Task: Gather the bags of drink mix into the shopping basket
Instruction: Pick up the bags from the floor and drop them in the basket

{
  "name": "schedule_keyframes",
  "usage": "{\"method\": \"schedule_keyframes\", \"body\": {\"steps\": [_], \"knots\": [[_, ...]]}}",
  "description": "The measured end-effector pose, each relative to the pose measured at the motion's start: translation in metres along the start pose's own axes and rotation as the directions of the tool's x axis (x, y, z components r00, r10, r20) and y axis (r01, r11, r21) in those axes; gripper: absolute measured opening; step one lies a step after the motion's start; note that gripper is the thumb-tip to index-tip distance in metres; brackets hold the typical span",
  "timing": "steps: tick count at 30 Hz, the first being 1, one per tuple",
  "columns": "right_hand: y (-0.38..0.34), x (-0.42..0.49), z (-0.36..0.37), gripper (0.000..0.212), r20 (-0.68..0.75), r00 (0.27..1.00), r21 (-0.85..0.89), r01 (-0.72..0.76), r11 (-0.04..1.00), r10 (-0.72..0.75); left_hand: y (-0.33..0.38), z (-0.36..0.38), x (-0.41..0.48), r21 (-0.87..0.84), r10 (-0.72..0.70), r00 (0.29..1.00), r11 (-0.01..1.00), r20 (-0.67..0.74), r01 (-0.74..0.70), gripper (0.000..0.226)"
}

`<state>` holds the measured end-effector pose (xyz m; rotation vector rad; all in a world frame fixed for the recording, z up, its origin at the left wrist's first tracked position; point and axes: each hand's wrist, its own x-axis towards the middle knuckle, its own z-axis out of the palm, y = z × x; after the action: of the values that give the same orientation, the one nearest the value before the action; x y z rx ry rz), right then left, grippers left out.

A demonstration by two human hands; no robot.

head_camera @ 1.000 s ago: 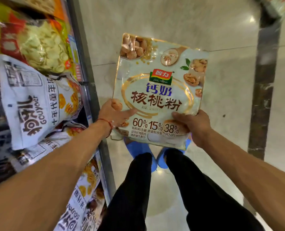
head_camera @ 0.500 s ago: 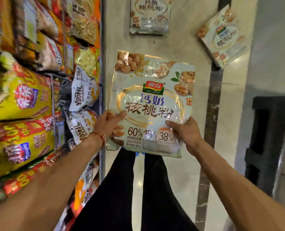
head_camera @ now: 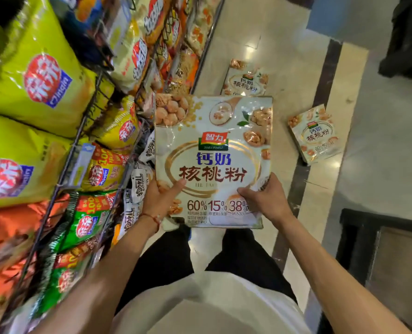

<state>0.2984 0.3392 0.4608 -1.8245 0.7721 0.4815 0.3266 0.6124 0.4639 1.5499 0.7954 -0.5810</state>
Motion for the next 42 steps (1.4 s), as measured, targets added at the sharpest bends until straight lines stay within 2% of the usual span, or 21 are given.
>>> {"method": "schedule_keyframes", "body": {"steps": [4, 10, 14, 18, 23, 29, 36, 40, 42], "knots": [[-0.014, 0.0, -0.009, 0.063, 0.102, 0.992, -0.072, 0.085, 0.994, -0.077, -0.017, 0.002, -0.038, -0.045, 0.033, 0.992, 0.998, -0.12, -0.039, 0.034], [-0.025, 0.016, -0.012, 0.076, 0.339, 0.922, -0.197, 0.266, 0.944, -0.188, -0.067, 0.019, -0.089, -0.195, 0.103, 0.934, 0.964, -0.343, -0.178, 0.041], [-0.034, 0.013, -0.005, 0.086, 0.523, 0.822, -0.25, 0.4, 0.882, -0.225, -0.102, 0.035, -0.135, -0.302, 0.055, 0.866, 0.925, -0.497, -0.232, 0.036], [-0.036, -0.006, 0.009, 0.09, 0.66, 0.709, -0.251, 0.52, 0.817, -0.248, -0.139, 0.048, -0.185, -0.432, -0.016, 0.816, 0.854, -0.577, -0.289, 0.03], [-0.026, -0.059, 0.042, 0.089, 0.807, 0.543, -0.246, 0.667, 0.703, -0.232, -0.191, 0.048, -0.246, -0.501, -0.116, 0.696, 0.777, -0.708, -0.381, 0.029], [0.011, -0.156, 0.094, 0.071, 0.921, 0.363, -0.232, 0.801, 0.552, -0.139, -0.281, 0.041, -0.323, -0.616, -0.317, 0.571, 0.64, -0.757, -0.459, 0.029], [0.094, -0.306, 0.148, 0.069, 0.981, 0.188, -0.143, 0.871, 0.471, -0.05, -0.4, 0.024, -0.434, -0.634, -0.459, 0.438, 0.522, -0.773, -0.571, 0.022], [0.15, -0.389, 0.175, 0.065, 0.995, 0.098, -0.091, 0.897, 0.433, 0.006, -0.468, 0.008, -0.497, -0.646, -0.538, 0.382, 0.48, -0.751, -0.594, 0.038], [0.175, -0.426, 0.188, 0.062, 0.999, 0.049, -0.054, 0.911, 0.41, 0.024, -0.495, 0.0, -0.525, -0.628, -0.567, 0.33, 0.479, -0.755, -0.613, 0.042]]}}
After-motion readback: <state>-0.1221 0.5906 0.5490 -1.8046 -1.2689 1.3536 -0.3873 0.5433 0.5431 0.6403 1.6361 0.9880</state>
